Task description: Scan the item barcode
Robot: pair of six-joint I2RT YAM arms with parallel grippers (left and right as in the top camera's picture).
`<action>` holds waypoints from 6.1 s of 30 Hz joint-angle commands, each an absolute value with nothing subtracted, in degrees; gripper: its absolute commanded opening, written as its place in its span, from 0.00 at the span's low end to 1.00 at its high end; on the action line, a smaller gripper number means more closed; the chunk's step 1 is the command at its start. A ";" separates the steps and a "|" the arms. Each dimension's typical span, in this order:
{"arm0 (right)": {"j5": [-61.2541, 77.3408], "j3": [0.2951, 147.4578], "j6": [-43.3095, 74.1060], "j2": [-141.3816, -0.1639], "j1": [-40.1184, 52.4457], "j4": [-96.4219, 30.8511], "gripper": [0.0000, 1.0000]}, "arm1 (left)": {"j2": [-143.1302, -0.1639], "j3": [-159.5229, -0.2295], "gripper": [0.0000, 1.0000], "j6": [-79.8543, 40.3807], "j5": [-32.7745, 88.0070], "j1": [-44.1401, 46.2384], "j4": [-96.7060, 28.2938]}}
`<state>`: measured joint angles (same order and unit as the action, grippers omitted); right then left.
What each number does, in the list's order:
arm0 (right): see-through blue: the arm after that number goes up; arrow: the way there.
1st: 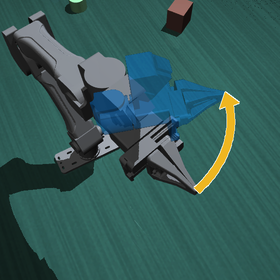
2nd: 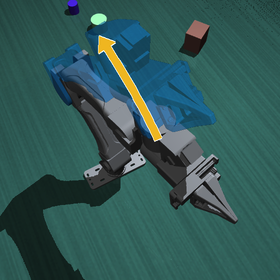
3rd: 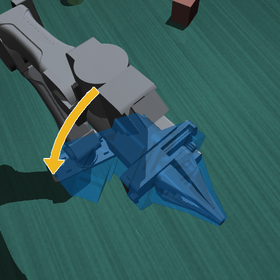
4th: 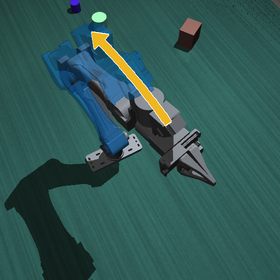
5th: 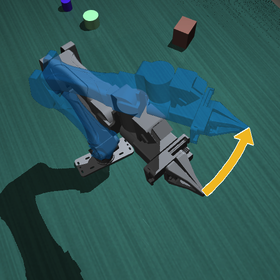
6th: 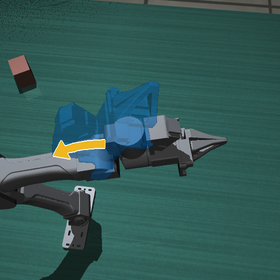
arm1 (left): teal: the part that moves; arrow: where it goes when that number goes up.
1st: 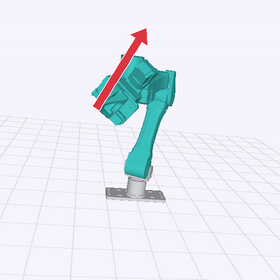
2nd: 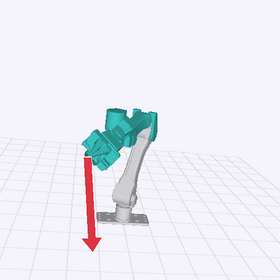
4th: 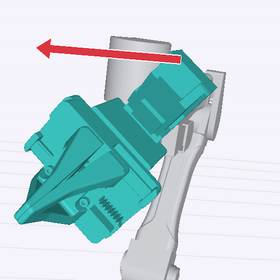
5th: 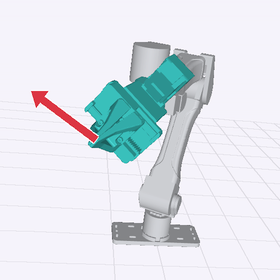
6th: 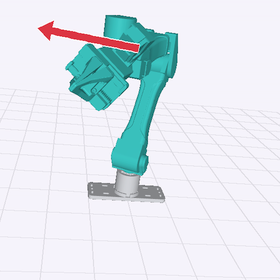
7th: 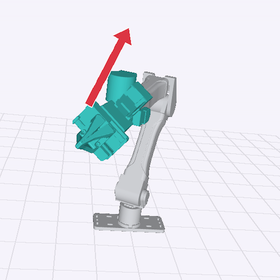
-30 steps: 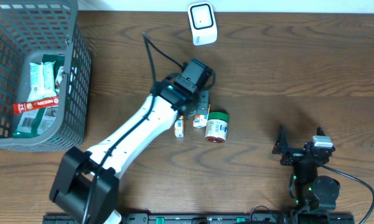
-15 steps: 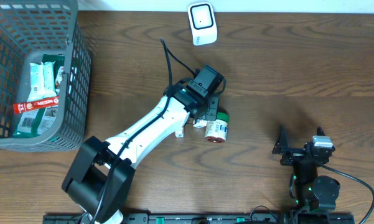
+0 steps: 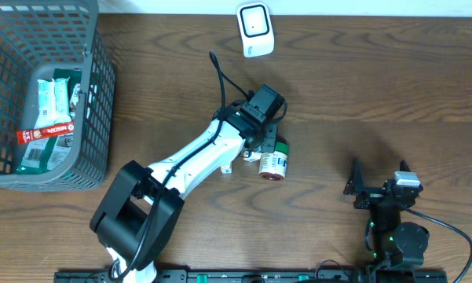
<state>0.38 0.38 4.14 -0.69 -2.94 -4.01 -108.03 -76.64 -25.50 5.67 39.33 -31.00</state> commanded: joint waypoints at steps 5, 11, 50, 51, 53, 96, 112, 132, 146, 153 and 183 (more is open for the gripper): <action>0.27 0.30 4.89 -0.38 -3.33 -4.19 0.99 | -108.38 -76.47 0.08 -25.80 5.37 39.35 -31.18; 0.27 0.30 4.89 -0.38 -3.33 -4.19 0.99 | -108.38 -75.81 0.08 -25.56 5.30 39.29 -31.03; 0.27 0.30 4.86 -0.38 -3.33 -4.19 0.99 | -106.98 -74.11 0.08 -25.56 5.30 36.62 -32.23; 0.27 0.30 4.89 -0.38 -3.33 -4.19 0.99 | -106.98 -74.11 0.08 -25.58 5.32 36.58 -32.25; 0.27 0.30 4.89 -0.38 -3.33 -4.19 0.99 | -106.98 -74.11 0.08 -25.61 5.32 36.60 -32.23; 0.27 0.30 4.89 -0.38 -3.33 -4.19 0.99 | -79.83 -95.20 0.34 -20.18 -5.43 4.10 -75.92; 0.27 0.30 4.89 -0.38 -3.33 -4.19 0.99 | -79.35 -90.37 0.34 -17.34 -5.65 -8.73 -78.59; 0.27 0.30 4.89 -0.38 -3.33 -4.19 0.99 | -79.42 -99.61 0.58 -19.68 -0.21 -12.69 -60.90; 0.27 0.30 4.89 -0.38 -3.33 -4.19 0.99 | -88.33 -99.59 0.83 -24.16 -1.15 -28.86 -53.08; 0.27 0.30 4.89 -0.38 -3.33 -4.19 0.99 | -99.59 -99.59 0.79 -24.32 -1.13 -31.81 -50.54; 0.27 0.30 4.89 -0.38 -3.33 -4.19 0.99 | -121.05 -99.59 1.00 6.66 8.82 -32.23 -33.04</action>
